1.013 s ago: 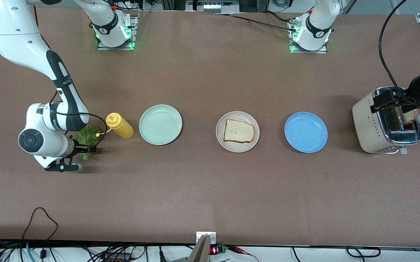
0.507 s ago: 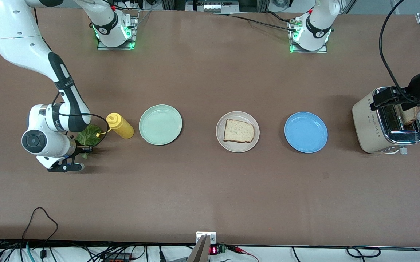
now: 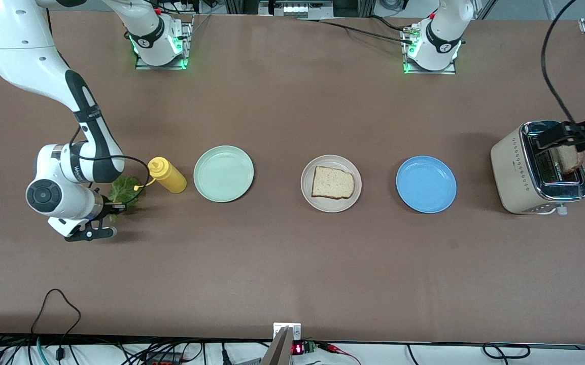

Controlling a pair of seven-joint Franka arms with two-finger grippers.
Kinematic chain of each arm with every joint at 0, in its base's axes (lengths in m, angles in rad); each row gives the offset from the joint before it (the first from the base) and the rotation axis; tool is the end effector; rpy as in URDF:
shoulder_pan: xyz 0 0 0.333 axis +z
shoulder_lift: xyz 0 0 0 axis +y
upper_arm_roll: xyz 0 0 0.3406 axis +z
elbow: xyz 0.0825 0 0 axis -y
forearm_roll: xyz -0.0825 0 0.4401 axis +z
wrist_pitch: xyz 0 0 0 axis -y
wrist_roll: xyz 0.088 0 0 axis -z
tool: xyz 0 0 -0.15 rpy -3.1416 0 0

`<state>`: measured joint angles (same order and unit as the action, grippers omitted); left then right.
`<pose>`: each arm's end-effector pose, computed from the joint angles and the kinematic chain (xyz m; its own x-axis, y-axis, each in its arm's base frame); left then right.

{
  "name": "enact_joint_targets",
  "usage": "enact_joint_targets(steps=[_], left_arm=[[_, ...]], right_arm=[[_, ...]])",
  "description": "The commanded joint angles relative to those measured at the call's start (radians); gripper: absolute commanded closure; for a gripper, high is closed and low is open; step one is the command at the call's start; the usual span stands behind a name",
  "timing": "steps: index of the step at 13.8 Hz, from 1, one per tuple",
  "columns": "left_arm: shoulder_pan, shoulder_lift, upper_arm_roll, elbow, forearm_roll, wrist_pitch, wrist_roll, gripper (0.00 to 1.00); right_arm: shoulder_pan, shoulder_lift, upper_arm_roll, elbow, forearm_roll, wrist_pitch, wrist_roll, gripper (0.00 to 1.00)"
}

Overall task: Make sandwich in beige plate with both arms
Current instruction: 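Lower the right gripper onto the lettuce leaf and grasp it, then lift the lettuce leaf and carry it over the bread with the right gripper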

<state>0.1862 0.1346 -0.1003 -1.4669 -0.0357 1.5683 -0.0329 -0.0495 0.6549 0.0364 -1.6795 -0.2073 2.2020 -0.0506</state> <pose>0.6504 0.0545 0.5761 0.9923 0.1188 -0.0341 0.1204 -0.9916 0.0480 0.7160 -0.0249 0.1489 0.9775 0.1539 -0.1443 0.1717 -0.9778 0.1199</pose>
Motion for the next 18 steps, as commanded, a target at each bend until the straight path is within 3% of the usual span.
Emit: enact_joint_targets(steps=[1,4,6,7,11,16,18], left_arm=[[0.033,-0.010,-0.004,0.010,0.014,-0.014,0.007,0.00],[0.105,0.029,-0.004,0.008,0.017,-0.011,0.007,0.00],[0.151,0.086,-0.001,0.007,0.025,-0.013,0.004,0.00],[0.179,0.123,-0.002,0.005,0.055,-0.016,0.010,0.00],[0.301,0.226,-0.002,0.002,0.060,-0.016,0.149,0.00],[0.342,0.304,-0.002,-0.007,0.060,-0.054,0.166,0.00],[0.357,0.329,-0.002,-0.009,0.060,-0.056,0.168,0.00]], right_arm=[[-0.006,-0.112,0.017,-0.011,-0.004,-0.126,-0.061,1.00],[-0.013,-0.240,0.045,-0.005,0.022,-0.295,-0.100,1.00],[-0.021,-0.305,0.046,0.021,0.130,-0.408,-0.130,1.00],[-0.020,-0.334,0.046,0.030,0.144,-0.460,-0.136,1.00],[-0.010,-0.379,0.086,0.110,0.250,-0.631,-0.024,1.00],[0.014,-0.347,0.333,0.150,0.250,-0.622,0.461,1.00],[0.054,-0.318,0.387,0.152,0.259,-0.538,0.691,1.00]])
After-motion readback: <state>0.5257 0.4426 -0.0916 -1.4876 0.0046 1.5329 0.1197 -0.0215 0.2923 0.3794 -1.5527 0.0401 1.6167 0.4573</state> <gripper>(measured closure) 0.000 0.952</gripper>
